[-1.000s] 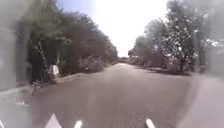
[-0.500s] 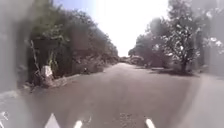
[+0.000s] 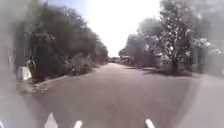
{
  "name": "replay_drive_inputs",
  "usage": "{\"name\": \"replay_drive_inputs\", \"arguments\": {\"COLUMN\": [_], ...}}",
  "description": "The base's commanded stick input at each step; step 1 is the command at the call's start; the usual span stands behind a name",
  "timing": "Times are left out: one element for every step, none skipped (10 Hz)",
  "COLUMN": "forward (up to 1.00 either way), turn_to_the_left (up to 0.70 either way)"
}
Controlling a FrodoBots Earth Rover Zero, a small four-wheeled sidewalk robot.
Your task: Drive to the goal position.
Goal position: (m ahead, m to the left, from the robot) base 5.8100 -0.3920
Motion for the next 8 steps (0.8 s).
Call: {"name": "replay_drive_inputs", "arguments": {"forward": [0.85,0.85,0.85,0.85,0.85,0.85,0.85,0.85], "turn_to_the_left": [-0.34,-0.34,-0.24,-0.11,0.0,0.0,0.0,0.0]}}
